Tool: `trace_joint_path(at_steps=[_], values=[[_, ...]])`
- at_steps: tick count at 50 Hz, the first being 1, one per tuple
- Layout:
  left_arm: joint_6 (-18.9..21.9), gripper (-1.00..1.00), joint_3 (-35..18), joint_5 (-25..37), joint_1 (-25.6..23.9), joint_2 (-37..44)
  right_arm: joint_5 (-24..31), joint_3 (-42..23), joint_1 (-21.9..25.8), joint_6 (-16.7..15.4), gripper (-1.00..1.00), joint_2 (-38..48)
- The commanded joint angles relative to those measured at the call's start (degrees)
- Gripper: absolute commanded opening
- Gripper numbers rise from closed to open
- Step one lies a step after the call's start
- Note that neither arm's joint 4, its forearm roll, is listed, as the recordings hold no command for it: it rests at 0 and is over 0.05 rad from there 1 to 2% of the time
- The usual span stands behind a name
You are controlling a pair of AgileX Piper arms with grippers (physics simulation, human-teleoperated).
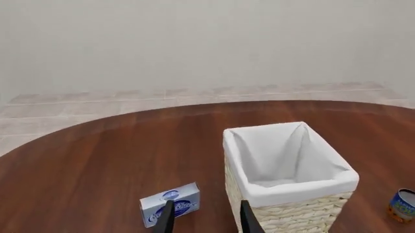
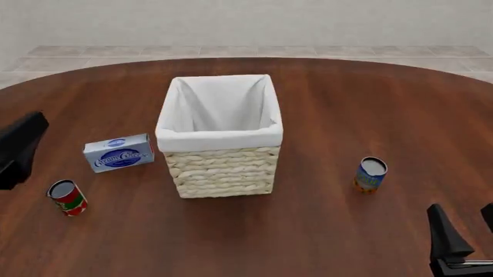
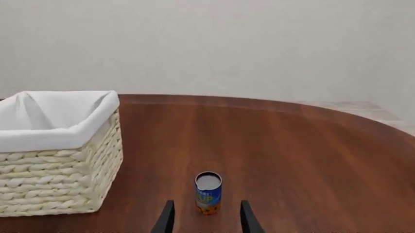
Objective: Pick up the cream cheese box, and put it in the basket.
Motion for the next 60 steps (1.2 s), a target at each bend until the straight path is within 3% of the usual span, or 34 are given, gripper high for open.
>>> trace_joint_path(at_steps=[1,11,15,20,21,27,29,30,33,35,37,39,40,42,45,47,48,52,53,57,60], values=[[1.5,1.00,-5.4,0.8,0.0,11.5,0.6,0.0,0.0,0.0,1.00,-0.1],[8.3,1.00,-8.9,5.3,0.8,20.0,0.8,0.0,0.0,0.2,1.00,-0.1],[13.6,1.00,-11.0,10.1,1.0,23.8,0.9,0.0,0.1,0.3,1.00,-0.1],[16.1,1.00,-13.5,15.6,-0.3,26.2,1.1,0.0,0.3,0.2,1.00,-0.1],[18.8,1.00,-14.4,18.0,0.1,26.9,1.2,0.0,0.5,0.2,1.00,0.0],[24.1,1.00,-18.7,23.0,3.1,31.0,1.3,0.0,0.6,0.2,1.00,0.1],[29.8,1.00,-18.2,24.9,4.8,33.7,1.2,0.0,0.7,0.3,1.00,0.6],[29.8,1.00,-18.2,24.9,4.8,33.7,1.2,0.0,0.7,0.3,1.00,0.6],[36.1,1.00,-19.7,25.3,7.7,36.4,1.1,0.0,0.9,0.3,1.00,0.8],[35.6,1.00,-21.6,28.0,5.9,37.4,1.1,0.0,1.0,0.3,1.00,0.9],[40.3,1.00,-21.1,28.1,6.6,38.6,1.1,0.0,1.1,0.3,1.00,1.0],[42.1,1.00,-22.0,28.3,7.5,40.0,1.2,0.0,1.1,0.3,1.00,1.0],[45.3,1.00,-23.3,28.3,8.0,41.3,1.3,0.0,1.2,0.3,1.00,1.0],[44.7,1.00,-26.5,30.7,7.4,43.5,1.3,0.0,1.3,0.2,1.00,1.1],[47.0,1.00,-24.5,32.8,2.7,41.6,1.0,0.0,1.3,0.2,1.00,1.7],[50.2,1.00,-23.9,32.0,3.7,42.4,0.9,0.0,1.3,0.2,1.00,1.9],[53.7,1.00,-23.2,30.7,3.3,42.2,0.9,0.0,1.4,0.2,1.00,2.0],[55.0,1.00,-26.6,32.2,3.3,44.9,0.9,0.0,1.4,0.4,1.00,2.1],[58.7,1.00,-24.9,30.7,4.0,44.9,1.1,0.0,1.7,1.8,1.00,1.8],[60.2,1.00,-27.0,30.7,7.1,48.9,1.9,0.0,2.0,1.7,1.00,0.9],[57.5,1.00,-30.9,31.7,7.1,52.4,1.9,0.0,2.3,1.6,1.00,0.7]])
